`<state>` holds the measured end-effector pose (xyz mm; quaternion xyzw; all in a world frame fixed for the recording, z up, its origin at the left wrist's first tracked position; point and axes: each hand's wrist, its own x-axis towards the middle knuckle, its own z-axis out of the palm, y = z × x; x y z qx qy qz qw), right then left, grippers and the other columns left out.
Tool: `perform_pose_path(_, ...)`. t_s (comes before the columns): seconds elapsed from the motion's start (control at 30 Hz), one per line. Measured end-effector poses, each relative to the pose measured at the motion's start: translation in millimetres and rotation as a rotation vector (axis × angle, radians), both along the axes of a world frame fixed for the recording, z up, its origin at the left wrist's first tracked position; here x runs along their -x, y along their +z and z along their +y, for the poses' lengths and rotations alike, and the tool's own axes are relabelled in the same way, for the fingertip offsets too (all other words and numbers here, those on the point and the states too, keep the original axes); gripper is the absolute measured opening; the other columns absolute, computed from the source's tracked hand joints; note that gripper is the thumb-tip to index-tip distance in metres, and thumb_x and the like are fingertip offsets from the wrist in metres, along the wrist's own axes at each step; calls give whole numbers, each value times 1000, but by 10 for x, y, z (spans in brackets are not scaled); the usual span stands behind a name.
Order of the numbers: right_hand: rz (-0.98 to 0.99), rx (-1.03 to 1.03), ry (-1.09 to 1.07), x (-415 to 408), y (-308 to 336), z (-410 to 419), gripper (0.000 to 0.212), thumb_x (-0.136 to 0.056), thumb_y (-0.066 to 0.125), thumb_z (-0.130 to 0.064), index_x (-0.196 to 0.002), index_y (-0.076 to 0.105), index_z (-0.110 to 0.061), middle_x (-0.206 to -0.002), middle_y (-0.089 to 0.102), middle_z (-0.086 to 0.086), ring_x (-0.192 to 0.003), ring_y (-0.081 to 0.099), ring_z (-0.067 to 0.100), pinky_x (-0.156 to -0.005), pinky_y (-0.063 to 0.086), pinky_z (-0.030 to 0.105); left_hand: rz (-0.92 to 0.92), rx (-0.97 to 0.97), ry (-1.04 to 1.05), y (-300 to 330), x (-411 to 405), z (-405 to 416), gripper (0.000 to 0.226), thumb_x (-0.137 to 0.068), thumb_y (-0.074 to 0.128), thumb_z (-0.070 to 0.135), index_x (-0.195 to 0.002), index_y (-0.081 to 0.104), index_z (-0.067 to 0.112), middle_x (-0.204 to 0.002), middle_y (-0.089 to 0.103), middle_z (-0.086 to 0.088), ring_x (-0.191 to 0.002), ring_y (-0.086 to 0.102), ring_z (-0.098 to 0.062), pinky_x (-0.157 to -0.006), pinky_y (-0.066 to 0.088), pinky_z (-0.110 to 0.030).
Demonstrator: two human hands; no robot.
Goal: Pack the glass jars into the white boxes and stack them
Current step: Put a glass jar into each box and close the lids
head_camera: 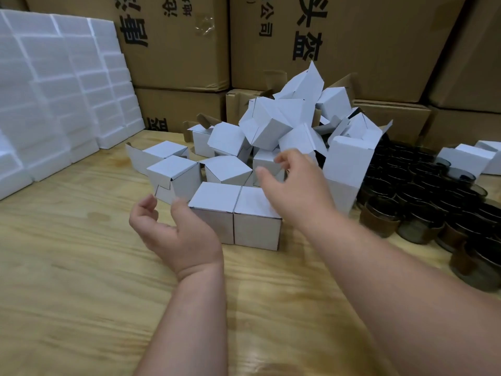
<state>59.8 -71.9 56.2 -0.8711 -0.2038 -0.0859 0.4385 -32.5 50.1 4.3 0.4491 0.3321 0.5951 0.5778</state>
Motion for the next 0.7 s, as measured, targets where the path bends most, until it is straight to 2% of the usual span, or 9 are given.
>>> perform_pose_path(0.07, 20, 190, 16, -160, 243, 252, 33, -85, 62, -62, -91, 49, -32, -94, 54, -11, -94, 57, 18, -65, 44, 34, -26, 4, 15, 0, -23, -16, 33, -84, 54, 30, -116, 46, 30, -130, 57, -5, -124, 49, -22, -111, 38, -45)
perform_pose_path(0.13, -12, 382, 34, -277, 388, 516, 38, -81, 63, -63, -83, 46, -29, -82, 55, -7, -81, 58, 19, -54, 36, 31, -30, -3, 29, -11, -50, -14, 30, -84, 53, 30, -113, 46, 31, -129, 58, -7, -122, 51, -22, -110, 39, -46)
perform_pose_path(0.33, 60, 666, 34, -366, 459, 1106, 49, -77, 67, -69, -77, 51, -23, -80, 59, -3, -72, 56, 15, -56, 39, 29, -22, -44, 47, -45, -70, 8, 30, -84, 52, 30, -113, 47, 31, -124, 59, -2, -119, 52, -18, -108, 40, -50)
perform_pose_path(0.4, 114, 686, 10, -367, 391, 1187, 44, -76, 69, -62, -82, 50, -23, -91, 62, -2, -87, 62, 21, -59, 41, 29, -28, -69, 44, -41, -66, 6, 28, -84, 52, 30, -111, 46, 35, -124, 59, -2, -120, 52, -19, -108, 40, -51)
perform_pose_path(0.47, 110, 649, -19, -353, 325, 1192, 37, -77, 69, -51, -87, 48, -22, -100, 62, 0, -101, 61, 26, -60, 39, 30, -23, -80, 43, -42, -69, 5, 30, -84, 51, 29, -113, 47, 31, -125, 59, -2, -121, 52, -20, -108, 39, -50)
perform_pose_path(0.57, 52, 564, -49, -271, 362, 1072, 45, -78, 70, -49, -103, 45, -22, -103, 59, -1, -103, 57, 26, -59, 36, 31, -7, -70, 51, -40, -74, -10, 40, -83, 50, 26, -122, 52, 15, -127, 60, -4, -123, 51, -22, -109, 38, -44)
perform_pose_path(0.63, -29, 513, -56, -186, 451, 937, 53, -78, 69, -55, -112, 42, -24, -109, 55, 0, -104, 53, 25, -66, 41, 34, 4, -108, 48, -22, -72, -31, 47, -83, 50, 24, -126, 54, 6, -128, 59, -7, -124, 50, -25, -109, 36, -35)
perform_pose_path(0.7, -147, 414, -53, -73, 546, 743, 60, -78, 68, -57, -122, 45, -23, -115, 51, 0, -107, 50, 25, -73, 43, 36, 32, -205, 49, -5, -67, -71, 51, -83, 50, 25, -128, 55, 2, -128, 56, -4, -123, 48, -21, -111, 34, -39)
